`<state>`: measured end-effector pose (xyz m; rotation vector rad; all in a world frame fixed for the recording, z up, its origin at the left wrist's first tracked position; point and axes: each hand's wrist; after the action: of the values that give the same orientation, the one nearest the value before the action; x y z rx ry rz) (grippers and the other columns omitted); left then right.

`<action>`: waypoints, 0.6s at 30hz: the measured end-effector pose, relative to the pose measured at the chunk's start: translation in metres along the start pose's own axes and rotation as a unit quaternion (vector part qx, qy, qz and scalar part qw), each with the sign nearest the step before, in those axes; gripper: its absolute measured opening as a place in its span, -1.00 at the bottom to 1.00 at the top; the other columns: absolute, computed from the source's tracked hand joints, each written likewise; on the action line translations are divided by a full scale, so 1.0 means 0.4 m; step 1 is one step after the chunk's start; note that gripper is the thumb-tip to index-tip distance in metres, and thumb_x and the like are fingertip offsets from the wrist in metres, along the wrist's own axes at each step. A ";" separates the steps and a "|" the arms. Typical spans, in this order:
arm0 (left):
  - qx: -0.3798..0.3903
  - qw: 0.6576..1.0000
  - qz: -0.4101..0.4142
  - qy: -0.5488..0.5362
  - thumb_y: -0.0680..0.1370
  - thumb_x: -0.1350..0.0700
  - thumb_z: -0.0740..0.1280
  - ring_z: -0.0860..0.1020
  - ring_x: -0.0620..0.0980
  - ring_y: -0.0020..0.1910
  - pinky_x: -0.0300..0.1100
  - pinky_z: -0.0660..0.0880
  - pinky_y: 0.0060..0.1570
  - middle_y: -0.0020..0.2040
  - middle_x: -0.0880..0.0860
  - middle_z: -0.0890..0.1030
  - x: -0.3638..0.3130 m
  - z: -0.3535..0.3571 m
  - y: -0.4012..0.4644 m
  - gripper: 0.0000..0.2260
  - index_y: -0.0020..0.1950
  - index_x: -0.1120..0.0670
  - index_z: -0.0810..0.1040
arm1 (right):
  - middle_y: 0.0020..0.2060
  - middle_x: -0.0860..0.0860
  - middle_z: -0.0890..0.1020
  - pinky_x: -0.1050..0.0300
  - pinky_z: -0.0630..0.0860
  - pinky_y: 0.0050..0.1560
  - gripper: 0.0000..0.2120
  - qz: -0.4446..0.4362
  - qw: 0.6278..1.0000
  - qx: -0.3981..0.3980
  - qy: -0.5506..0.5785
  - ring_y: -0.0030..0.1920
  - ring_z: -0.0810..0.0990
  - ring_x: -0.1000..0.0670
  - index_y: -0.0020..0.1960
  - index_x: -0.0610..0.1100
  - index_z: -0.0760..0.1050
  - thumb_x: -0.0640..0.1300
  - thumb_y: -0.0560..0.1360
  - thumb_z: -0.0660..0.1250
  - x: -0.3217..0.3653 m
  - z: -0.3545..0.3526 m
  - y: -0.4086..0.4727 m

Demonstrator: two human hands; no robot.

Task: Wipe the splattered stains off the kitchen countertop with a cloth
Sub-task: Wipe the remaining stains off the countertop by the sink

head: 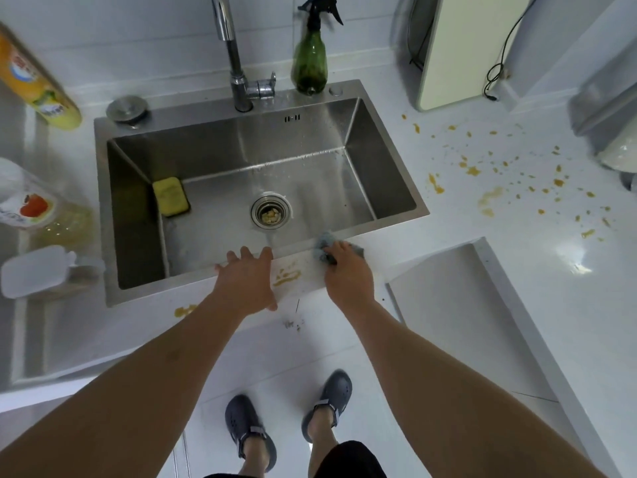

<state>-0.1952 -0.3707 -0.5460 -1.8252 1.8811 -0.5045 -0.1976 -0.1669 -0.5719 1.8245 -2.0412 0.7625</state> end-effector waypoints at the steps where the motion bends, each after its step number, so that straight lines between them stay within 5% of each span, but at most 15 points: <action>1: 0.001 1.000 0.000 0.000 0.25 -0.22 0.65 0.41 0.26 0.33 0.32 0.42 0.29 0.29 0.15 0.44 0.000 -0.001 0.001 -0.05 0.49 -0.05 0.24 | 0.12 -0.06 0.66 -0.06 0.63 0.05 -0.62 0.009 0.999 0.012 0.048 0.05 0.64 -0.13 0.26 0.00 0.59 -0.25 0.53 0.19 0.001 -0.016 0.000; 4: 0.002 1.000 0.002 -0.005 0.24 -0.22 0.65 0.41 0.26 0.34 0.32 0.41 0.30 0.29 0.15 0.45 -0.001 -0.002 0.000 -0.04 0.51 -0.05 0.24 | -0.11 -0.11 0.68 -0.15 0.67 -0.30 -0.74 0.096 0.975 -0.047 0.196 -0.21 0.69 -0.12 0.00 0.02 0.59 -0.21 0.52 0.16 -0.053 -0.124 0.037; 8: 0.000 1.000 0.001 -0.002 0.25 -0.20 0.65 0.41 0.26 0.34 0.31 0.43 0.28 0.29 0.16 0.44 -0.002 0.000 0.001 -0.04 0.51 -0.03 0.24 | 0.05 -0.09 0.59 -0.14 0.59 0.07 -0.66 0.126 0.976 -0.172 0.043 0.00 0.60 -0.21 0.20 0.00 0.60 -0.16 0.54 0.14 -0.190 -0.270 0.126; 10: 0.000 1.000 0.001 0.002 0.25 -0.20 0.65 0.41 0.26 0.33 0.31 0.44 0.27 0.28 0.16 0.44 -0.004 0.000 0.002 -0.04 0.50 -0.03 0.24 | 0.11 -0.08 0.42 -0.12 0.55 0.16 -0.63 0.147 0.980 -0.131 -0.010 0.02 0.54 -0.23 0.30 -0.02 0.57 -0.13 0.57 0.14 -0.224 -0.269 0.153; 14: 0.001 1.000 0.000 0.000 0.26 -0.19 0.65 0.40 0.27 0.35 0.34 0.41 0.30 0.29 0.17 0.44 -0.002 0.001 0.005 -0.04 0.52 -0.03 0.23 | 0.33 -0.13 0.40 -0.07 0.49 0.25 -0.59 0.184 0.978 -0.040 -0.087 0.23 0.48 -0.27 0.35 -0.08 0.50 -0.13 0.54 0.15 -0.174 -0.132 0.126; 18: -0.001 1.000 0.001 0.005 0.26 -0.20 0.65 0.41 0.28 0.33 0.33 0.42 0.29 0.28 0.18 0.45 0.000 0.006 0.005 -0.03 0.52 -0.01 0.22 | 0.24 -0.06 0.46 -0.02 0.53 0.00 -0.70 0.082 0.993 -0.044 -0.066 0.06 0.56 -0.22 0.20 -0.09 0.55 -0.10 0.53 0.19 0.000 0.036 0.025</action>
<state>-0.1955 -0.3705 -0.5490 -1.8247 1.8895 -0.5125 -0.2054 -0.1745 -0.5856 1.7175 -2.2924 0.5959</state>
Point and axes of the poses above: each hand's wrist, its own y-axis towards the middle knuckle, its own z-axis out of the palm, x = y × z
